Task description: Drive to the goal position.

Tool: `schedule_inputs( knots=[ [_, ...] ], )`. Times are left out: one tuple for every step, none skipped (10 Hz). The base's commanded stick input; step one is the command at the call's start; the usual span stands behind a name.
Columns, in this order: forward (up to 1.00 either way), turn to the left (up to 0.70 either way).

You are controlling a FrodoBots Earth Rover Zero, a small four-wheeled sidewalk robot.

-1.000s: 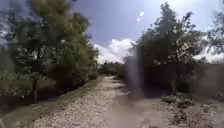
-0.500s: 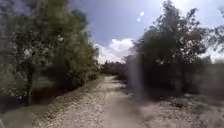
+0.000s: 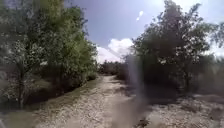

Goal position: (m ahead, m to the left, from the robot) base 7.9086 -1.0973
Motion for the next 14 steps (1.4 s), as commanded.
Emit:
schedule_inputs(
  knots=[
    [0.60,0.01],
    [0.60,0.01],
    [0.60,0.01],
    [0.60,0.01],
    [0.60,0.01],
    [0.60,0.01],
    [0.60,0.01],
    [0.60,0.01],
    [0.60,0.01],
    [0.60,0.01],
    [0.60,0.01],
    [0.60,0.01],
    [0.60,0.01],
    [0.60,0.01]
  ],
)
